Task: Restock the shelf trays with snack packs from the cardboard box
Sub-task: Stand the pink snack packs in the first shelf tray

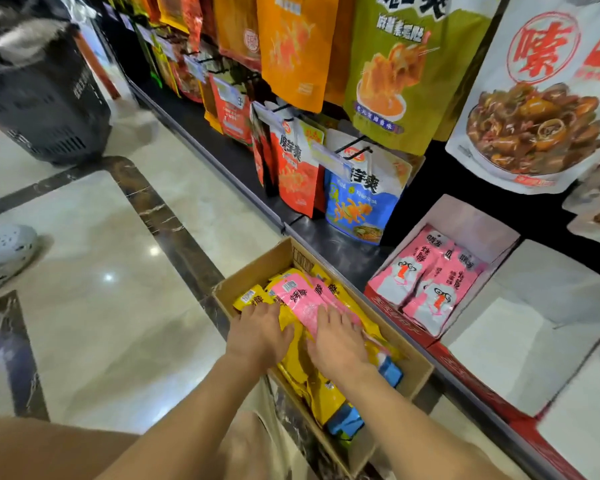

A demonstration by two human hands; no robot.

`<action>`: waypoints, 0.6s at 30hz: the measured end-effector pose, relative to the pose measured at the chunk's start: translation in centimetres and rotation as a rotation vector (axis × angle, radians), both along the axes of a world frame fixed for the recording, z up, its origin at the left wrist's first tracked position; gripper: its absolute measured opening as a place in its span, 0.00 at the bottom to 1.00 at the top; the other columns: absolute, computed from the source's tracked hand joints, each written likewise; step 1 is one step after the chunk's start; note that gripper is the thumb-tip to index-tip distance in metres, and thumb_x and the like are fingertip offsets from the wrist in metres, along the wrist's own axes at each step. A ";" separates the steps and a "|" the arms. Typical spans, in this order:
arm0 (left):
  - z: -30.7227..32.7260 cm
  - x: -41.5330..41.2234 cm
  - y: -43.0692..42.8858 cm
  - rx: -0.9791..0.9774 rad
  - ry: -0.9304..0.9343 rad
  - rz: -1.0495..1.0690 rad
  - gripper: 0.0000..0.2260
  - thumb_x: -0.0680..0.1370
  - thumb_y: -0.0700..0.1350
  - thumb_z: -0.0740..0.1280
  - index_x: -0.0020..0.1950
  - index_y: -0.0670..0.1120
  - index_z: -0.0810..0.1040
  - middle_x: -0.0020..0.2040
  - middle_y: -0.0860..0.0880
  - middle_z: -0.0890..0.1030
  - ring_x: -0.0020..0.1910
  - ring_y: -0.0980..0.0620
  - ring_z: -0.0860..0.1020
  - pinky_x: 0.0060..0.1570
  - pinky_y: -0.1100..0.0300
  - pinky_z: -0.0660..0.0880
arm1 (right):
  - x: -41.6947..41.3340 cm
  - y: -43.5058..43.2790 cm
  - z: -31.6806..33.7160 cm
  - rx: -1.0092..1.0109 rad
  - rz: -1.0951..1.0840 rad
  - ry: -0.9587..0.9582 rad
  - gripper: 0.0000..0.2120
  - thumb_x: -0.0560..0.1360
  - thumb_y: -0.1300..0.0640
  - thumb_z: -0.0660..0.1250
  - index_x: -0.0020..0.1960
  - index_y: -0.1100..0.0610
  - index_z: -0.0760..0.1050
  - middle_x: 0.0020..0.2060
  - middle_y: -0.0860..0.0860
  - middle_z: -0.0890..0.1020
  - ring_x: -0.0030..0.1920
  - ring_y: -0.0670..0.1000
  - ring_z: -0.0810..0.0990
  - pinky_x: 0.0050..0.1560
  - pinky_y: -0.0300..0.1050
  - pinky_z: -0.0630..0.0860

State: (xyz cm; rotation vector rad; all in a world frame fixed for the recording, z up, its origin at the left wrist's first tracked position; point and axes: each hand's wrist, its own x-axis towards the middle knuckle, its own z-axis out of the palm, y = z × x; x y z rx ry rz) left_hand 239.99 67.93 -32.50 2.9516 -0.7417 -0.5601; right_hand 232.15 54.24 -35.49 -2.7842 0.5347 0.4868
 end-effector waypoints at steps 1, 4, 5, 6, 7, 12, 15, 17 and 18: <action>-0.4 0.0 0.0 -0.007 0.009 0.007 0.27 0.79 0.61 0.57 0.74 0.49 0.67 0.71 0.47 0.72 0.70 0.43 0.69 0.66 0.48 0.69 | 0.2 0.1 -0.6 -0.010 0.004 0.028 0.34 0.81 0.45 0.61 0.80 0.57 0.52 0.78 0.58 0.61 0.77 0.61 0.61 0.73 0.58 0.63; -1.3 0.0 0.0 -0.032 0.038 0.027 0.26 0.79 0.60 0.57 0.74 0.50 0.67 0.71 0.48 0.72 0.70 0.44 0.68 0.66 0.48 0.69 | 0.6 0.1 -1.8 -0.059 -0.005 0.016 0.29 0.81 0.50 0.62 0.79 0.55 0.56 0.75 0.58 0.64 0.73 0.62 0.65 0.71 0.58 0.65; -1.5 0.1 -0.1 -0.043 0.051 0.039 0.24 0.79 0.59 0.58 0.73 0.50 0.68 0.71 0.48 0.72 0.69 0.43 0.69 0.65 0.48 0.69 | 0.8 0.1 -2.0 -0.070 -0.016 0.006 0.28 0.81 0.51 0.62 0.77 0.55 0.58 0.74 0.58 0.66 0.72 0.62 0.66 0.70 0.57 0.66; -1.7 0.2 -0.2 -0.055 0.066 0.052 0.23 0.79 0.59 0.58 0.71 0.50 0.69 0.70 0.48 0.73 0.68 0.43 0.69 0.65 0.47 0.70 | 1.0 0.0 -1.9 -0.071 -0.025 0.013 0.27 0.80 0.51 0.63 0.76 0.55 0.59 0.72 0.58 0.67 0.70 0.62 0.68 0.69 0.57 0.67; -1.9 0.3 -0.3 -0.064 0.080 0.064 0.23 0.79 0.59 0.58 0.71 0.50 0.70 0.69 0.48 0.73 0.68 0.43 0.69 0.64 0.47 0.71 | 1.2 0.0 -1.8 -0.065 -0.034 0.031 0.27 0.80 0.51 0.64 0.76 0.55 0.60 0.71 0.59 0.67 0.69 0.63 0.69 0.68 0.57 0.68; -2.1 0.6 -1.7 -0.131 0.137 0.140 0.24 0.81 0.56 0.58 0.75 0.48 0.66 0.71 0.46 0.72 0.70 0.42 0.68 0.65 0.50 0.69 | 2.1 -0.7 0.1 0.054 -0.051 0.066 0.27 0.77 0.58 0.67 0.74 0.56 0.65 0.69 0.59 0.71 0.67 0.62 0.73 0.64 0.57 0.73; -2.0 0.5 -2.8 -0.212 0.208 0.229 0.23 0.80 0.53 0.60 0.73 0.44 0.67 0.69 0.42 0.73 0.68 0.41 0.70 0.66 0.49 0.68 | 1.8 -2.0 1.4 0.207 -0.159 -0.036 0.25 0.76 0.62 0.66 0.72 0.54 0.70 0.64 0.57 0.77 0.64 0.60 0.77 0.62 0.54 0.76; -2.0 0.3 -3.7 -0.272 0.243 0.302 0.21 0.79 0.50 0.61 0.69 0.41 0.67 0.67 0.41 0.73 0.66 0.40 0.71 0.64 0.47 0.70 | 1.1 -3.2 2.4 0.301 -0.253 -0.116 0.24 0.75 0.64 0.63 0.70 0.53 0.71 0.60 0.56 0.79 0.61 0.60 0.78 0.59 0.53 0.77; -2.0 0.1 -4.2 -0.299 0.251 0.328 0.20 0.79 0.49 0.61 0.68 0.40 0.67 0.66 0.40 0.73 0.65 0.40 0.72 0.63 0.47 0.70 | 0.7 -3.8 2.9 0.342 -0.286 -0.158 0.22 0.75 0.64 0.63 0.69 0.53 0.72 0.58 0.55 0.79 0.59 0.59 0.78 0.57 0.53 0.77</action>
